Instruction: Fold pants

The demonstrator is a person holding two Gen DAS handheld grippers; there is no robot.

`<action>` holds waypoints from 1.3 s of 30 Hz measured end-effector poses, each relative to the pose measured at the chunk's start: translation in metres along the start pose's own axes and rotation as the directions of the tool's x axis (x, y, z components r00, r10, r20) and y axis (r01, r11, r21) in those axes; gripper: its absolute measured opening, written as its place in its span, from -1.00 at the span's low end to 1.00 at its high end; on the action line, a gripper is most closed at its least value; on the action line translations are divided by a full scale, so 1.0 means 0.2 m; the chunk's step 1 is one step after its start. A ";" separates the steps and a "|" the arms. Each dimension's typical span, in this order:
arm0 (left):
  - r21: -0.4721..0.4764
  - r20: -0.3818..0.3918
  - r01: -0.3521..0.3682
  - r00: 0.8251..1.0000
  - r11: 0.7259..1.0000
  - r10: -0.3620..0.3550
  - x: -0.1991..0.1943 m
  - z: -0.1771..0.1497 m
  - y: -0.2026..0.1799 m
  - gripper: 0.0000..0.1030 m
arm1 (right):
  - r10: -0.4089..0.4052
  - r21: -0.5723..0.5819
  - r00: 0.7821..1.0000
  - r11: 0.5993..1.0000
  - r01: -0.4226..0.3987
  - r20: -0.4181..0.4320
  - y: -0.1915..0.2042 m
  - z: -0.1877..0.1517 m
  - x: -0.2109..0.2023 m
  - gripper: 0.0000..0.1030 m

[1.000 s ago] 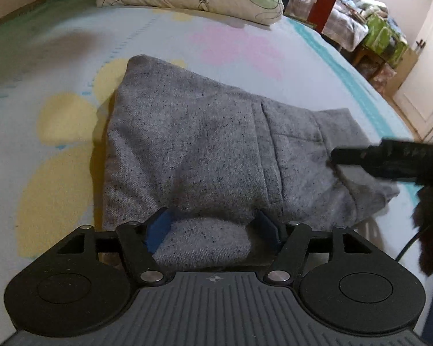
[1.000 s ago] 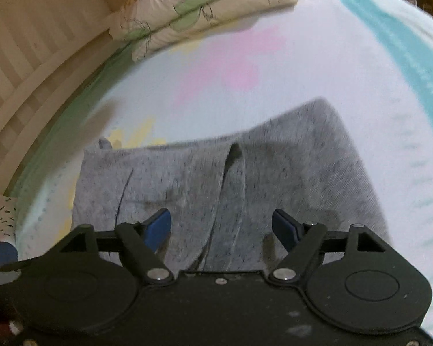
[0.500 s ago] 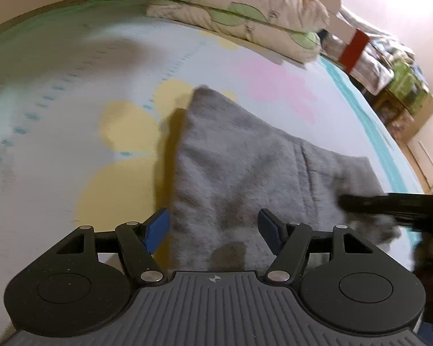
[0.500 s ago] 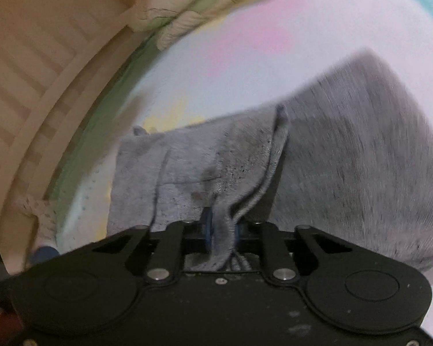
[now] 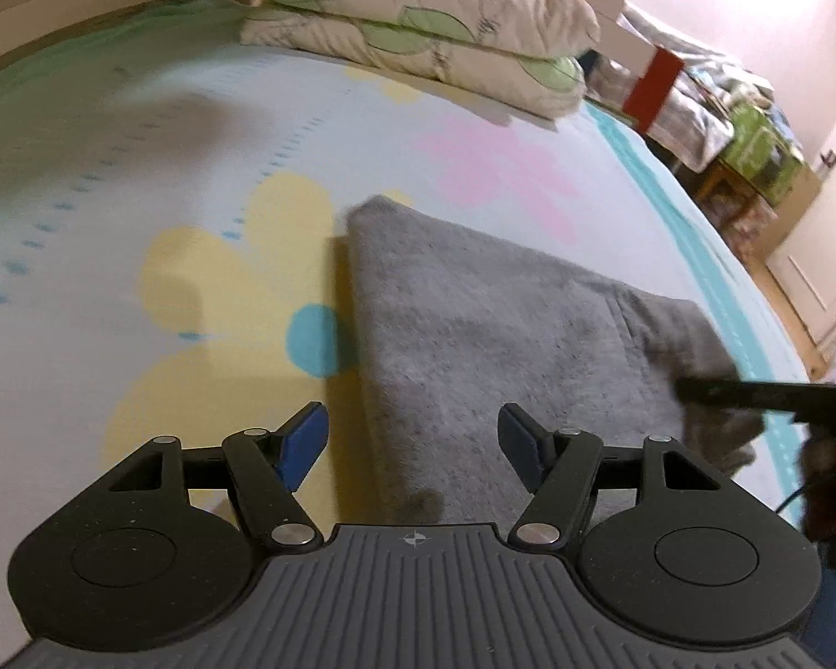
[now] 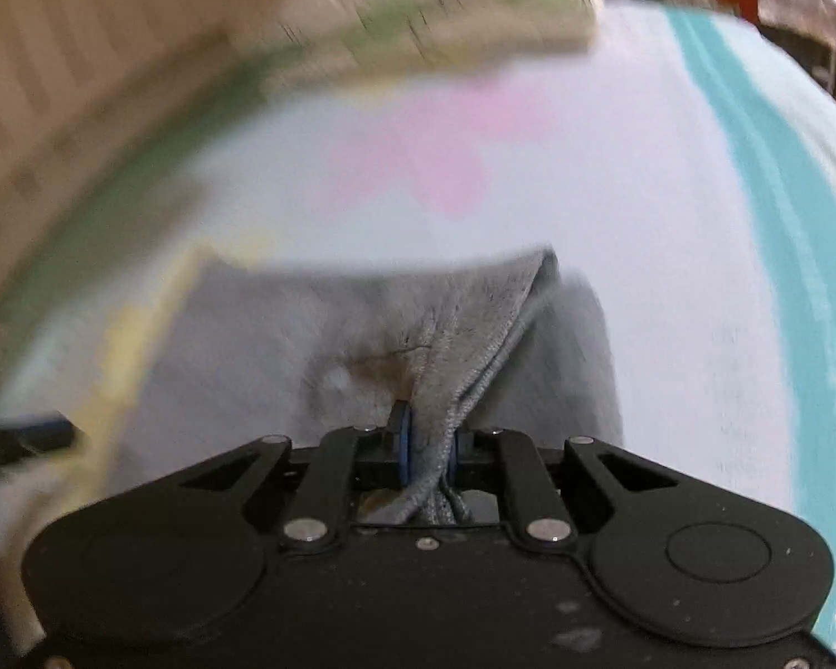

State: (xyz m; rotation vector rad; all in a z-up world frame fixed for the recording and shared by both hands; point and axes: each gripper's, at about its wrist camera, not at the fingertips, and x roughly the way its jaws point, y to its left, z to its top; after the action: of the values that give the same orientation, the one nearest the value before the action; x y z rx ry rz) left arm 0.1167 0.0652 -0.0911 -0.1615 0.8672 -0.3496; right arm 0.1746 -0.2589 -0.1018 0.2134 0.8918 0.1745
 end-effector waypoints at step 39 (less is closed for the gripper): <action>0.075 -0.014 0.008 1.000 0.997 -0.007 0.14 0.15 -0.18 0.33 | -0.235 -0.046 0.934 0.965 0.257 0.269 0.04 -0.10 -0.27 -0.22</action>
State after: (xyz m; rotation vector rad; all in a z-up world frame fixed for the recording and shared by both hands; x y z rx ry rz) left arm 0.1489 0.0219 -0.0818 -0.0928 0.8658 -0.3899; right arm 0.1250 -0.2620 -0.0724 0.0454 0.6390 -0.0517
